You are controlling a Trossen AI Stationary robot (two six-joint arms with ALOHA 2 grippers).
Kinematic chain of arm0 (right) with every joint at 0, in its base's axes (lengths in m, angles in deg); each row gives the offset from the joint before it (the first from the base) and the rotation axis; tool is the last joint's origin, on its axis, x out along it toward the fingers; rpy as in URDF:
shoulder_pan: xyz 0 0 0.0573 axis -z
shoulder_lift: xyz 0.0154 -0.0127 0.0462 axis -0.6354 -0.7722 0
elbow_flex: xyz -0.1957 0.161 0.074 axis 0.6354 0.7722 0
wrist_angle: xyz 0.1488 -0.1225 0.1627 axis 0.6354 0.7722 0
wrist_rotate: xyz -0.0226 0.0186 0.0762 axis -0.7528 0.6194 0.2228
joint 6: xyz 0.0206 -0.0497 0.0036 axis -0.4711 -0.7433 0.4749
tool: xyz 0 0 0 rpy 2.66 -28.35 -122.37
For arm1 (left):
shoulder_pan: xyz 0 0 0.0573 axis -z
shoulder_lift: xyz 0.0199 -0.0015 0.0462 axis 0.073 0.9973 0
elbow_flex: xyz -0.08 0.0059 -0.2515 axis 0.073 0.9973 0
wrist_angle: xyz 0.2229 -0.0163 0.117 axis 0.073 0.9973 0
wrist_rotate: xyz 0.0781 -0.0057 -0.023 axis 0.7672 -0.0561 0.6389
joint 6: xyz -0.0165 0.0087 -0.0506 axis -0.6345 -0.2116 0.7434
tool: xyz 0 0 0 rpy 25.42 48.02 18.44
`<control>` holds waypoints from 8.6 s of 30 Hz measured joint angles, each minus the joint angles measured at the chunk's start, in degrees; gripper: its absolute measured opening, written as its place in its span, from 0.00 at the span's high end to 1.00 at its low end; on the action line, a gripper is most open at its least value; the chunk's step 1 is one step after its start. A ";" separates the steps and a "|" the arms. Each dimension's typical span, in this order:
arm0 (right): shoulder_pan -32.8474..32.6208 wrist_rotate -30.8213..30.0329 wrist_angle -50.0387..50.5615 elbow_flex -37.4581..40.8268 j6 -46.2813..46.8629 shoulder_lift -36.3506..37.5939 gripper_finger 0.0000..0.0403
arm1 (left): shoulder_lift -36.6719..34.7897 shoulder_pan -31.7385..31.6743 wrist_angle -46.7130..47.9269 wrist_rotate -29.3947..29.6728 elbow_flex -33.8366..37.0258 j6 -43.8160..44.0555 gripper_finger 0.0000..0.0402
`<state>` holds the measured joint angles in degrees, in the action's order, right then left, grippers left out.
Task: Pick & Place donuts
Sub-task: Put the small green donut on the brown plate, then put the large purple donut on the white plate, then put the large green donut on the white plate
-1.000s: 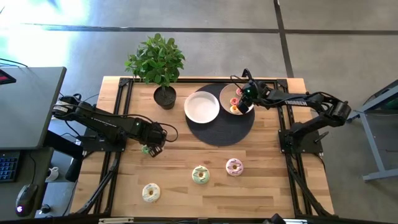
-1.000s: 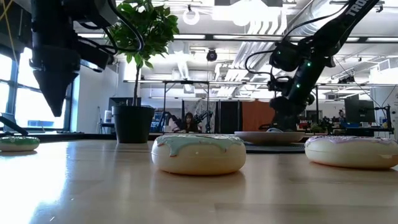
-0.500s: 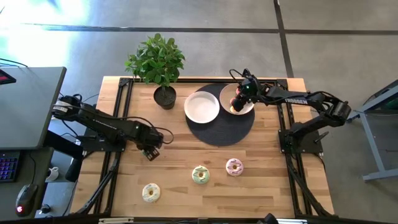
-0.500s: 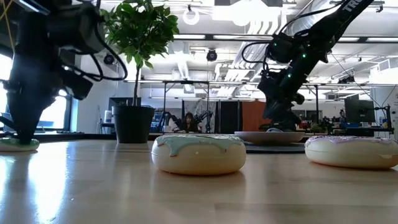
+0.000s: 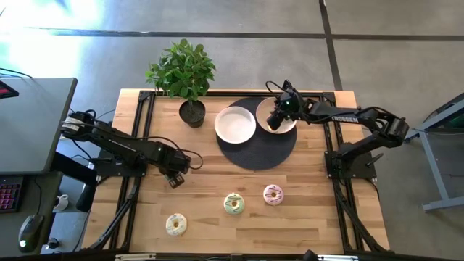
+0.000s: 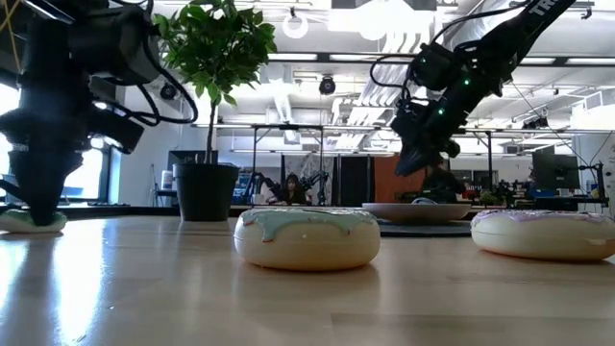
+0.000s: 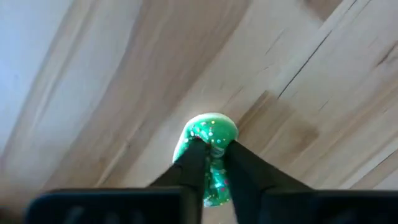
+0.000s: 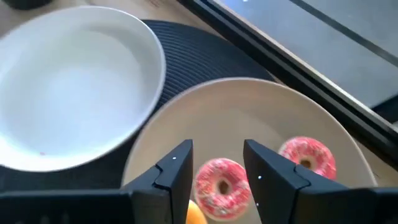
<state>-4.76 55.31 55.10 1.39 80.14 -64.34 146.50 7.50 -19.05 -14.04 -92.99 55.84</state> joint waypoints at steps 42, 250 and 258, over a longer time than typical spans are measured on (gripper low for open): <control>-22.92 -14.18 41.77 5.78 24.59 20.16 0.66 | 53.89 -29.29 -38.10 5.90 -66.80 -37.47 0.99; -52.29 9.02 -16.26 -13.70 29.62 -28.85 0.64 | 3.78 2.97 2.92 21.06 -31.26 -17.36 0.70; -53.28 4.98 -16.09 -13.73 29.77 -28.85 0.75 | 3.80 21.45 13.66 33.28 -31.26 4.73 0.70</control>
<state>-58.04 60.29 39.01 -12.34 109.91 -93.19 150.31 28.95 -5.39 19.24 -124.25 60.58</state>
